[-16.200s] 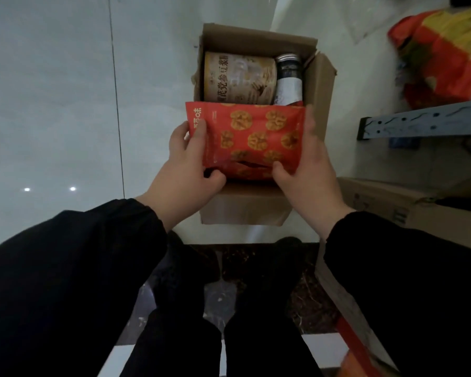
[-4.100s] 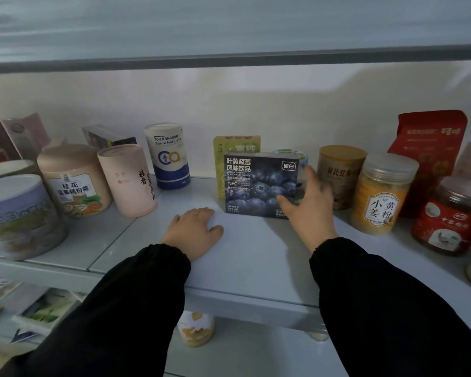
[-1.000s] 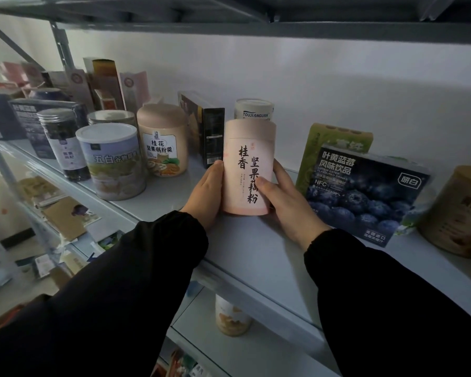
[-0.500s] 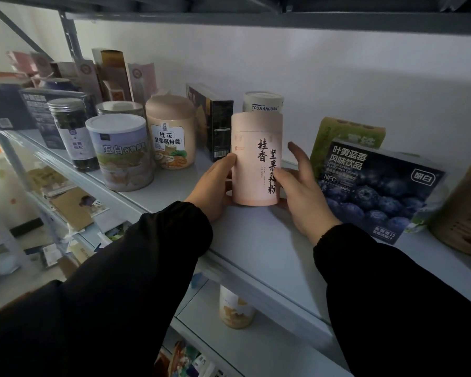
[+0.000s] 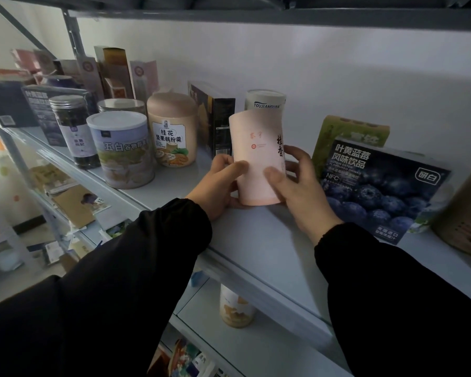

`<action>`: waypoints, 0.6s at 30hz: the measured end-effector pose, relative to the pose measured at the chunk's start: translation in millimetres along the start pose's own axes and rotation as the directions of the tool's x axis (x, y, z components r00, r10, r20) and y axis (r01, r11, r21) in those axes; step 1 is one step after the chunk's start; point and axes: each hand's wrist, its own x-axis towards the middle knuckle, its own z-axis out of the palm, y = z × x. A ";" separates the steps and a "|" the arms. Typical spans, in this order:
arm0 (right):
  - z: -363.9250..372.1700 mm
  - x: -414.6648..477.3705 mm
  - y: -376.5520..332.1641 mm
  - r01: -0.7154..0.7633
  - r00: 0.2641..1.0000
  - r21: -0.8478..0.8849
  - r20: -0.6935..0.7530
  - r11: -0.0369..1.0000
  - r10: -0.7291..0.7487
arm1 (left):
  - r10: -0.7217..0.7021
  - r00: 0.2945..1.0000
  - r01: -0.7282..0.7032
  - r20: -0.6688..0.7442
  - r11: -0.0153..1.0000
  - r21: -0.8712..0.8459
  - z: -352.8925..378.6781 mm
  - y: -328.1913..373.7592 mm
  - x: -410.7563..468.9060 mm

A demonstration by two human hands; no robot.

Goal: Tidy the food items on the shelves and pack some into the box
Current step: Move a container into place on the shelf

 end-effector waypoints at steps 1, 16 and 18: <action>0.3 0.3 1.4 0.010 1.000 -0.021 0.023 1.000 -0.009 | -0.007 1.000 0.007 -0.003 1.000 -0.003 0.2 0.3 -0.5; 4.8 7.5 9.4 -0.088 0.992 0.199 0.106 0.976 0.068 | 0.000 0.999 -0.001 -0.052 0.999 -0.032 6.2 4.9 -2.8; 4.6 8.1 9.1 -0.106 0.992 0.217 0.096 0.970 0.087 | -0.002 0.998 0.000 -0.059 1.000 -0.030 6.1 4.7 -2.3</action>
